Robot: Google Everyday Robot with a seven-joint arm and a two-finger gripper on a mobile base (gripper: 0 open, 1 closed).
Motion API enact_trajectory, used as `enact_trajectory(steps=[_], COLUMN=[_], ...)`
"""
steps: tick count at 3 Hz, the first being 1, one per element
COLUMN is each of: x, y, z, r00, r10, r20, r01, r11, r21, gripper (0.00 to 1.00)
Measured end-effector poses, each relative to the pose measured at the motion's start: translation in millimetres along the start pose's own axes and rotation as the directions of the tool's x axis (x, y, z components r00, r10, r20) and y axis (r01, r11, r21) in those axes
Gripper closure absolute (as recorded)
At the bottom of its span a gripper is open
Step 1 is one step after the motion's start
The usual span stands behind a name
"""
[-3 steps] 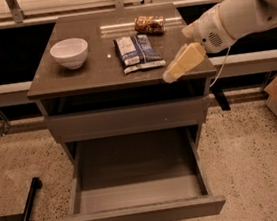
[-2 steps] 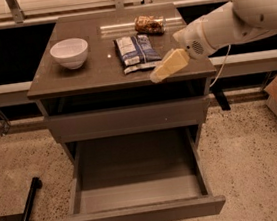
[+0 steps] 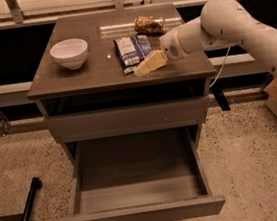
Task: Place blue chip bag into middle drawer
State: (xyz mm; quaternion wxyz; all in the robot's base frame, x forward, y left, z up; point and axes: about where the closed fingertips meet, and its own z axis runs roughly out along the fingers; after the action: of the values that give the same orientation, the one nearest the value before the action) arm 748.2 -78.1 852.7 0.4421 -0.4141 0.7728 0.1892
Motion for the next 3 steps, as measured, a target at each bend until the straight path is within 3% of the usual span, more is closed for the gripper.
enact_trajectory(steps=[1, 2, 3], x=[-2.0, 2.1, 2.1], y=[-22.5, -34.4, -37.1], z=[28.3, 55.8, 64.2], r00=[1.0, 0.999, 0.999], r10=[0.016, 0.046, 0.052], r20=[0.006, -0.001, -0.004], r01=[-0.016, -0.046, -0.052], r11=[0.9999, 0.9988, 0.9983], r21=[0.0, -0.02, -0.028], gripper=[0.0, 0.27, 0.5])
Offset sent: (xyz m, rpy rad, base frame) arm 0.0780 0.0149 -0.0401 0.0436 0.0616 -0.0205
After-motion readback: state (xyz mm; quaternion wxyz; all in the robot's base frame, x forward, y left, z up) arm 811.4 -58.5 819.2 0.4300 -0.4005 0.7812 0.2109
